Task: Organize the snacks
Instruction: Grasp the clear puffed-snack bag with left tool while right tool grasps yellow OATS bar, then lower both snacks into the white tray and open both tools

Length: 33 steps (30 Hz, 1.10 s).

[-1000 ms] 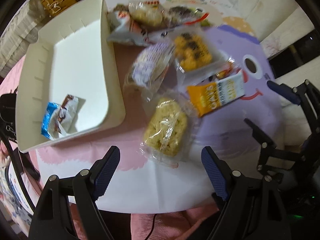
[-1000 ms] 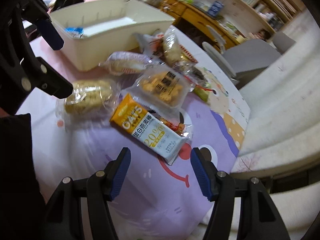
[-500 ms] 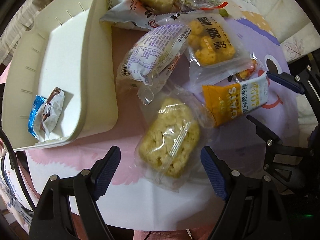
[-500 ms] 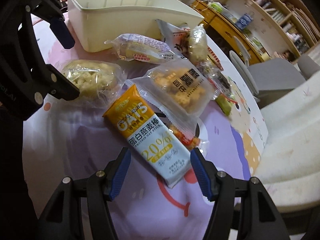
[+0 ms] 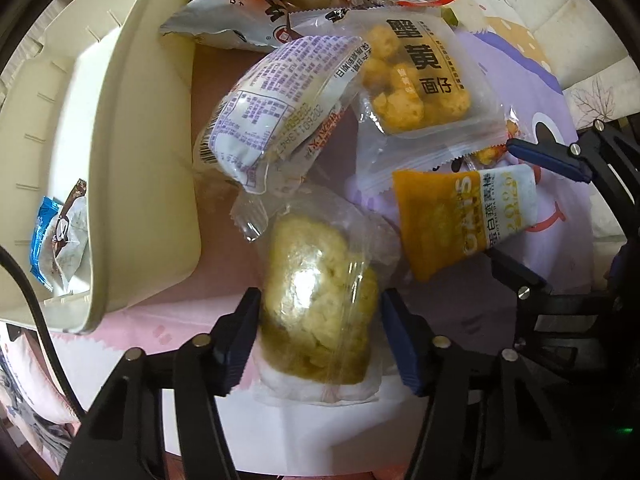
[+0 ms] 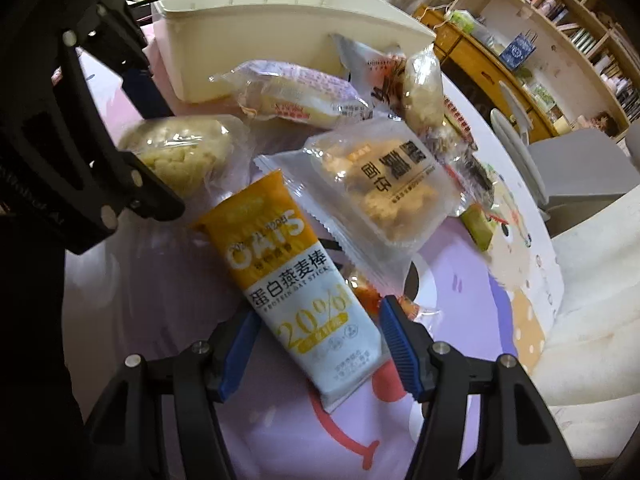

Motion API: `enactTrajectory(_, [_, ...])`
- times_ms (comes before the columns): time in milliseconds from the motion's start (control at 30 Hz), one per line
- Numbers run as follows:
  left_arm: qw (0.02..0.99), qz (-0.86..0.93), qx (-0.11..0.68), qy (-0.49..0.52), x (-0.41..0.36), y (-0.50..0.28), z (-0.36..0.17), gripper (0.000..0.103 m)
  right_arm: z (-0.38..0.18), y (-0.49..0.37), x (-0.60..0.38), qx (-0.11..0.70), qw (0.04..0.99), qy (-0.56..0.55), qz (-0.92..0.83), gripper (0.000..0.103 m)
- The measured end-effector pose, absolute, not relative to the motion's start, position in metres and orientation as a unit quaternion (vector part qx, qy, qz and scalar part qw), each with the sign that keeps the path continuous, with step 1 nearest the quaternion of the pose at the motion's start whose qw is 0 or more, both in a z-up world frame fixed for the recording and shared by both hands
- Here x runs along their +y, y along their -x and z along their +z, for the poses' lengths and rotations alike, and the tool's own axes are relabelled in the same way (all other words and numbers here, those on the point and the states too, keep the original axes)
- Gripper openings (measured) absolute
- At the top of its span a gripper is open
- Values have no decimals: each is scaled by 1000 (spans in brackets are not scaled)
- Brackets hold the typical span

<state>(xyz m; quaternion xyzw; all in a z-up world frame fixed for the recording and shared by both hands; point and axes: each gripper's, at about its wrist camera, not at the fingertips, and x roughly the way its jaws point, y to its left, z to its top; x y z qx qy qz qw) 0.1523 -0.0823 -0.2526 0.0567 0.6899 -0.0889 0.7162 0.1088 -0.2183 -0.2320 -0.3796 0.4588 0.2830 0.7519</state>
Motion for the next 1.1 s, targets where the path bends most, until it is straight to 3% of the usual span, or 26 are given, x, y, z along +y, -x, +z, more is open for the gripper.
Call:
enactTrajectory(67, [715, -90, 691, -52, -84, -153, -253, 55, -232, -111, -218, 463, 750, 375, 286, 61])
enactTrajectory(167, [714, -87, 693, -45, -86, -155, -257, 55, -231, -112, -218, 475, 748, 362, 291, 52])
enactTrajectory(733, [734, -87, 670, -59, -77, -134, -216, 54, -228, -99, -219, 502, 754, 338, 256, 39])
enactTrajectory(1100, [764, -126, 629, -69, -70, -103, -171, 54, -211, -89, -229, 532, 776, 265, 213, 39])
